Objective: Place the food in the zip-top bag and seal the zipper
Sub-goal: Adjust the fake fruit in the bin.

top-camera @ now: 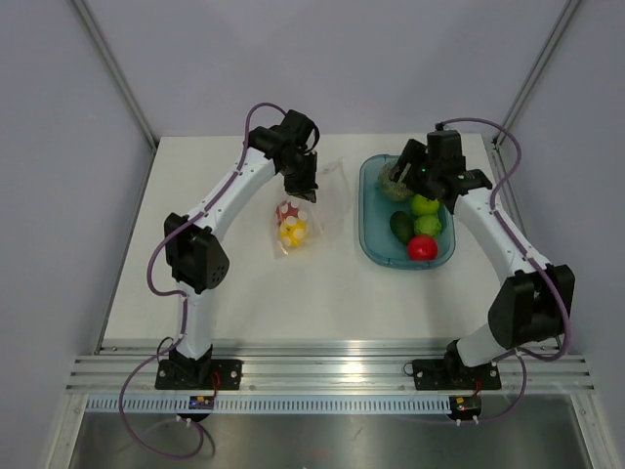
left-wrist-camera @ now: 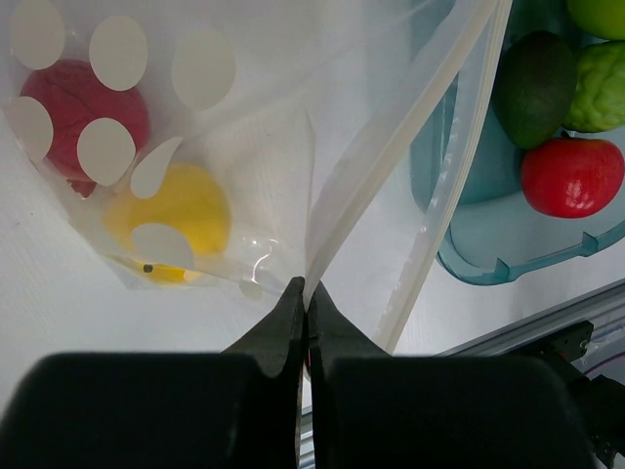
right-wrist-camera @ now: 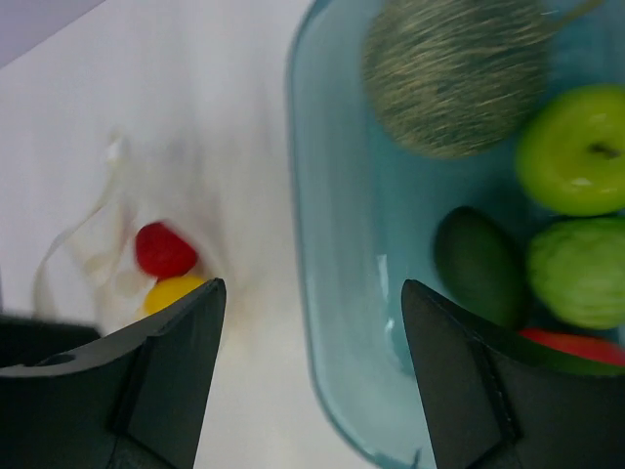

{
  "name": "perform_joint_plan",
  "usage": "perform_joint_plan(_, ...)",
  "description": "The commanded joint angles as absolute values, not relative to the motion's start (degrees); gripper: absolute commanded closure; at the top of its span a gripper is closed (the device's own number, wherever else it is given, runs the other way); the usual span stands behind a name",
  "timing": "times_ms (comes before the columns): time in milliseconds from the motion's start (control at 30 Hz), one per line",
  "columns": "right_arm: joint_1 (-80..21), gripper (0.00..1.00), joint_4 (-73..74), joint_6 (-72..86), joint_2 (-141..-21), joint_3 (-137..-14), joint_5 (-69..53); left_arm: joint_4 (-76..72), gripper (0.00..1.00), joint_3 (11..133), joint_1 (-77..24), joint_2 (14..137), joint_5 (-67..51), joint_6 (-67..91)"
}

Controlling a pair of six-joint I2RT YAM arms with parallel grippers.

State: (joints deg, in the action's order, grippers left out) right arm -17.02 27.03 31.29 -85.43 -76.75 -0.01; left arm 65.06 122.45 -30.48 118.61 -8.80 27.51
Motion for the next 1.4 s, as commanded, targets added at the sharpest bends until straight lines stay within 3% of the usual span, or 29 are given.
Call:
perform_joint_plan(0, -9.07, 0.2, 29.0, 29.18, -92.6, -79.88, 4.13, 65.21, 1.0, 125.16, -30.32, 118.74, -8.44, 27.6)
perform_joint_plan(200, -3.96, 0.29, 32.77, 29.62, -107.81, -92.71, 7.72, 65.3, 1.0, 125.16, -30.32, 118.56, -8.79, 27.6)
perform_joint_plan(367, -2.82, 0.29, 36.38, 27.6, -116.53, -102.99, 13.88, 65.48, 1.0, 125.16, -30.32, 118.56, -8.88, 27.42)
perform_joint_plan(733, -1.41, 0.26, 37.97, 24.43, -125.86, -112.49, 13.19, 65.3, 1.0, 125.07, -30.32, 118.56, -9.31, 27.42)
perform_joint_plan(1100, -1.23, 0.26, 31.65, 28.12, -125.87, -108.65, 3.72, 64.86, 1.0, 124.8, -30.41, 119.09, -9.58, 27.33)
perform_joint_plan(1367, -1.67, 0.33, 23.93, 27.78, -121.83, -100.92, -8.78, 64.95, 1.0, 124.89, -30.41, 119.79, -9.32, 27.16)
